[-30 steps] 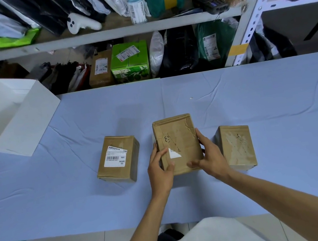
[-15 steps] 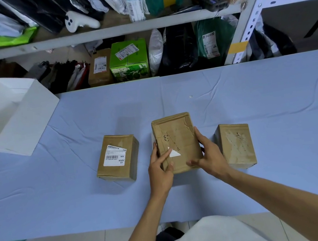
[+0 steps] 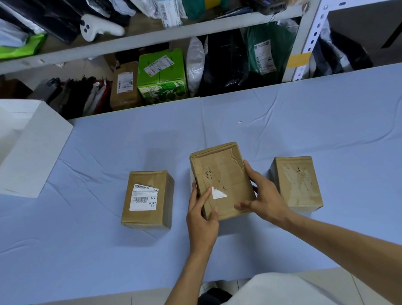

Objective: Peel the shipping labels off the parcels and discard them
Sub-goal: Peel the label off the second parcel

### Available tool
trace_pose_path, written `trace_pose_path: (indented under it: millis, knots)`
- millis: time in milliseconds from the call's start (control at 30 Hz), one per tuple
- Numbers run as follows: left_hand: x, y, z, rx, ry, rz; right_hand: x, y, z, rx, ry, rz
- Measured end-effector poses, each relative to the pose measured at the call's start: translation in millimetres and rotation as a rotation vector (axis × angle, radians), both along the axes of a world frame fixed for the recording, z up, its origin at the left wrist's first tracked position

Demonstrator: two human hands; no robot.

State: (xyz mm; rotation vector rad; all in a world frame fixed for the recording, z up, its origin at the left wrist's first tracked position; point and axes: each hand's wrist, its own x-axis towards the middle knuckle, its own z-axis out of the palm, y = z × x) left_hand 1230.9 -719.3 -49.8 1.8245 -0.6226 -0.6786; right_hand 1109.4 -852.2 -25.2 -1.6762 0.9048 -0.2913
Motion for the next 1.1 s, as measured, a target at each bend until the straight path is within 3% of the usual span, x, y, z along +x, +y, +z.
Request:
trace_pose_path:
  millis: [900,1100]
  knots:
    - [-3.2,-4.6,1.4,0.016,-0.057,0.017,-2.1,3.4,1.8,-0.064,0.028,0.037]
    - [-0.2,-0.5,1.1,0.015,-0.162,-0.026,-1.2,-0.1,2.4,-0.042,0.039,0.036]
